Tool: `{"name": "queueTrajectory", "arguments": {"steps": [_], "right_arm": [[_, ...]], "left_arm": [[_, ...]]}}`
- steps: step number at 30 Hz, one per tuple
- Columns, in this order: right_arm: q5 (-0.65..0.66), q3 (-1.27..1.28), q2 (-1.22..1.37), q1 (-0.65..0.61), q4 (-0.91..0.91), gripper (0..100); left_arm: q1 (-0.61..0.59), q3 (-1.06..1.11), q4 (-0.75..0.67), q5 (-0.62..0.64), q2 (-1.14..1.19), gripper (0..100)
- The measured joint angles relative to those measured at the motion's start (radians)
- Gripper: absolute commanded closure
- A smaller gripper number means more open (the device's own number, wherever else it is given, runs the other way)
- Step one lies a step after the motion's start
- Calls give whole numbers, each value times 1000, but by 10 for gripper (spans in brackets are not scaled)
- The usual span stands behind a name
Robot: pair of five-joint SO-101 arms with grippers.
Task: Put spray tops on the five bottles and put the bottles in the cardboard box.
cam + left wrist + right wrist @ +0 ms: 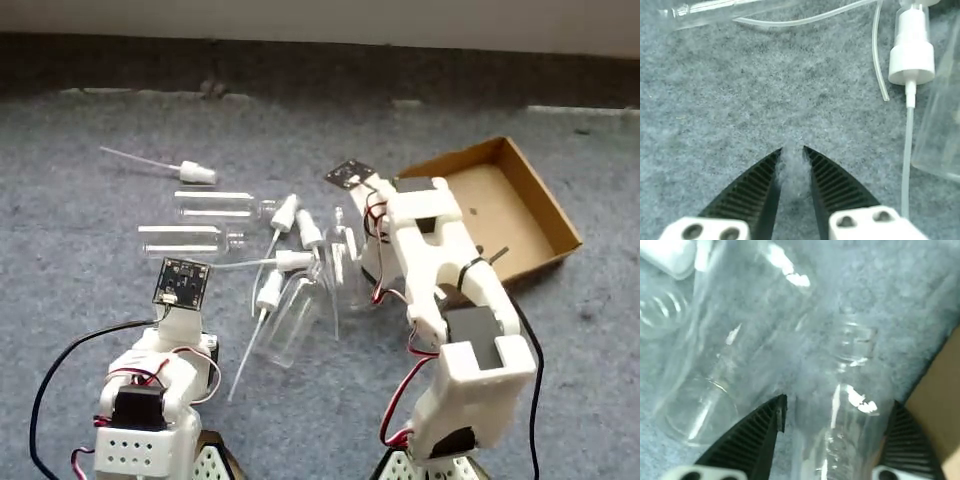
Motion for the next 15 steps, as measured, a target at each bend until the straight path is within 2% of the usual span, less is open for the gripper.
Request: {"name": "queueTrajectory", "arguments": {"steps": [5, 8, 15], "right_arm": [[0, 0, 0, 3, 0, 894], [0, 0, 0, 6, 0, 903], [0, -83, -38, -3, 167, 903]], "left_arm": [[0, 0, 0, 0, 0, 993], [0, 0, 0, 0, 0, 993], [0, 0, 0, 0, 0, 993]]}}
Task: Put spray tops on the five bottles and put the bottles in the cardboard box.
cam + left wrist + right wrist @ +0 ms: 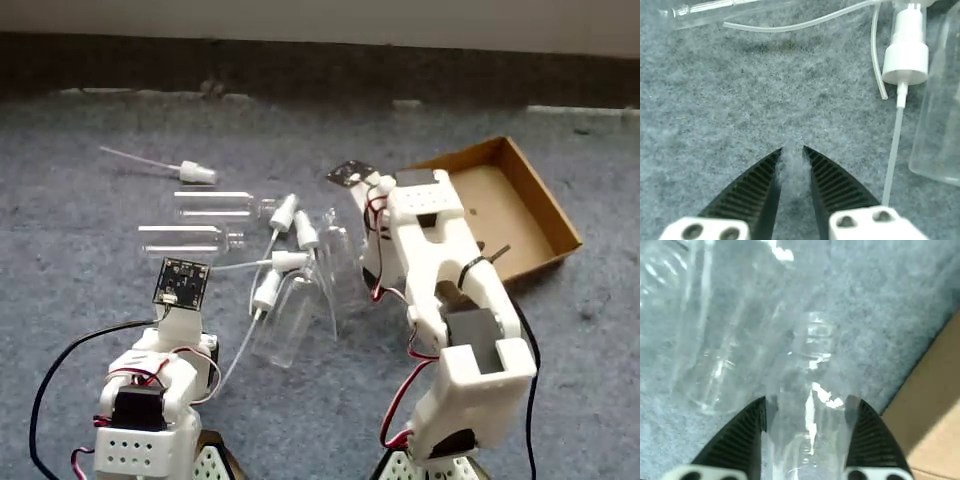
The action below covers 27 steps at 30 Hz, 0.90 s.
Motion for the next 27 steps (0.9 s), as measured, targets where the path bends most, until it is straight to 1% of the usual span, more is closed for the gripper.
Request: {"name": "queueTrajectory", "arguments": {"steps": [5, 11, 13, 17, 20, 22, 27], "right_arm": [[0, -92, -147, -14, 120, 903], [-6, -110, -382, -14, 149, 903], [-58, -110, -463, -23, 149, 903], [-232, -110, -614, -28, 150, 903], [-328, -97, -690, -26, 150, 903], [-358, -49, -735, -28, 150, 903], [-371, 94, -844, -29, 150, 903]], "left_arm": [[0, 0, 0, 0, 0, 993], [0, 0, 0, 0, 0, 993], [0, 0, 0, 0, 0, 993], [0, 0, 0, 0, 0, 993], [0, 0, 0, 0, 0, 993], [0, 0, 0, 0, 0, 993], [0, 0, 0, 0, 0, 993]]}}
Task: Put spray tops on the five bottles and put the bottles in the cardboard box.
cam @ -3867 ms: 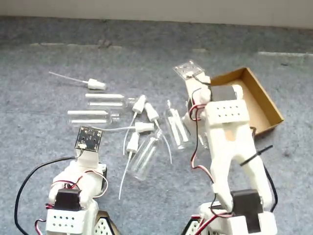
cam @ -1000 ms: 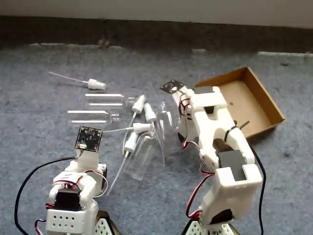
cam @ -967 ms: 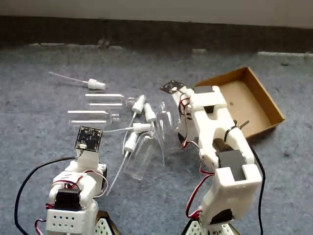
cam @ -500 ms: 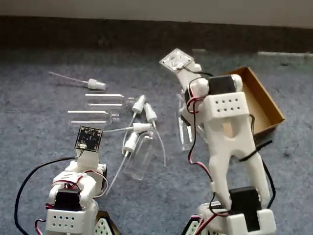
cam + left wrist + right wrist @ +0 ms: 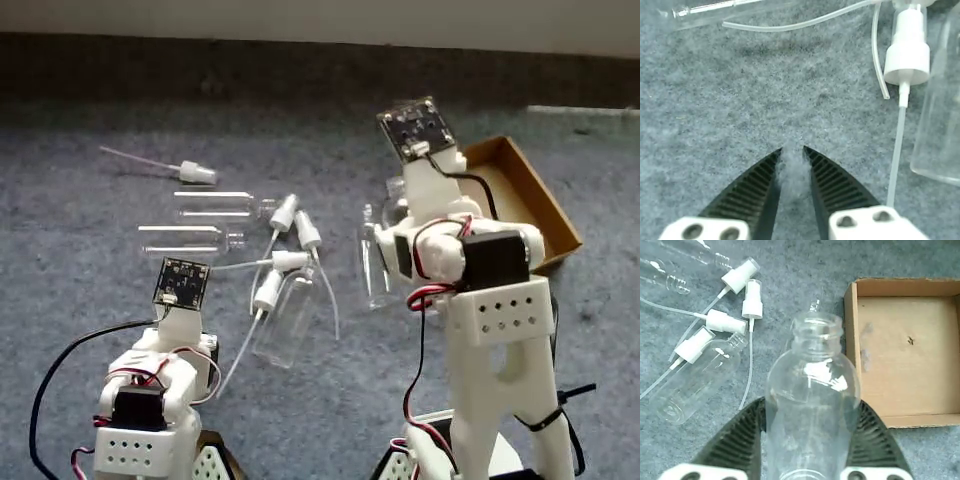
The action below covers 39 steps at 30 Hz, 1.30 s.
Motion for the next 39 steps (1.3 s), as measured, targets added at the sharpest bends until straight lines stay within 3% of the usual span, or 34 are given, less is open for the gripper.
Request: {"name": "queueTrajectory", "arguments": {"steps": [10, 15, 24, 27, 33, 39], "right_arm": [[0, 25, -377, -2, 0, 903], [-2, 161, -526, -3, -14, 903], [-2, 660, -727, -3, -348, 903], [-2, 822, -783, -3, -474, 903], [-175, 1026, -862, -3, -624, 902], [-229, 1132, -951, -3, -709, 902]], "left_arm": [[0, 0, 0, 0, 0, 993], [0, 0, 0, 0, 0, 991], [-2, 0, 0, -6, 0, 989], [-43, 0, 0, -114, 0, 989], [-143, 0, -58, -559, 0, 989], [-173, -49, -71, -635, -2, 988]]}}
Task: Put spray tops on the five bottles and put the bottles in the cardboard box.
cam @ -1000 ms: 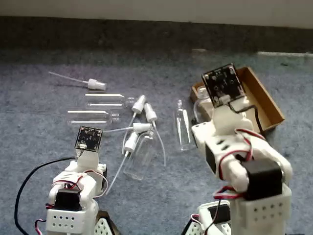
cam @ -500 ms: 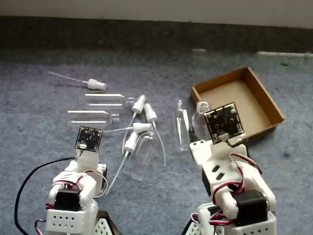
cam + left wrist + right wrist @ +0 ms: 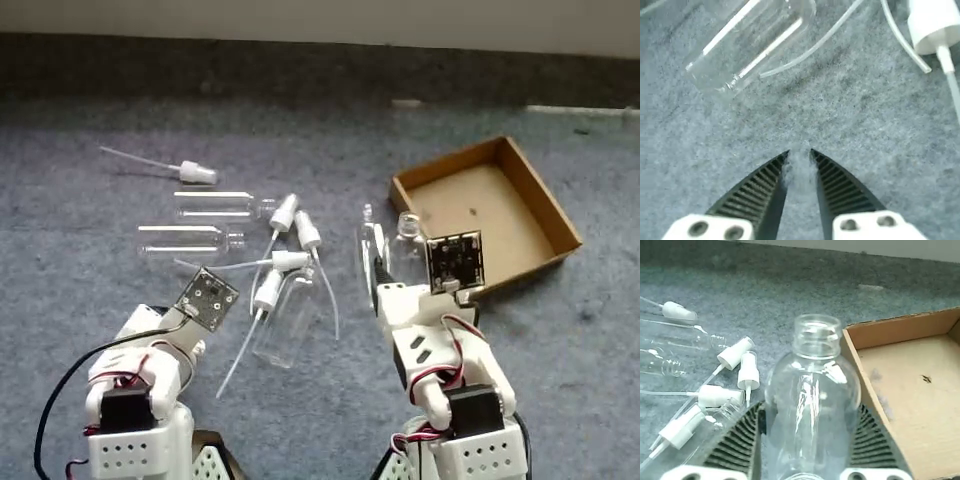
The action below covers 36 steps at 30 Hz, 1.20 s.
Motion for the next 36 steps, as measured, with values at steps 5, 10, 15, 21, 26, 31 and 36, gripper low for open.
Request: {"name": "queueTrajectory", "arguments": {"steps": [5, 10, 15, 21, 26, 31, 36], "right_arm": [[-8, 83, -98, 0, -9, 902], [-8, 187, -215, 0, -9, 902], [-8, 203, -218, 0, -9, 902], [-8, 204, -218, 0, -9, 902], [-8, 204, -218, 11, -9, 902], [-8, 204, -218, 80, -9, 902], [-9, 204, -218, 81, -9, 902]], "left_arm": [[0, -146, 2, -3, 2, 988], [0, -313, 9, -3, 149, 988], [78, -483, 9, -6, 423, 988], [221, -671, 9, -6, 804, 988], [295, -824, 9, -6, 1102, 976], [351, -1002, 9, 75, 1358, 893], [408, -1185, 9, 164, 1579, 898]]}}
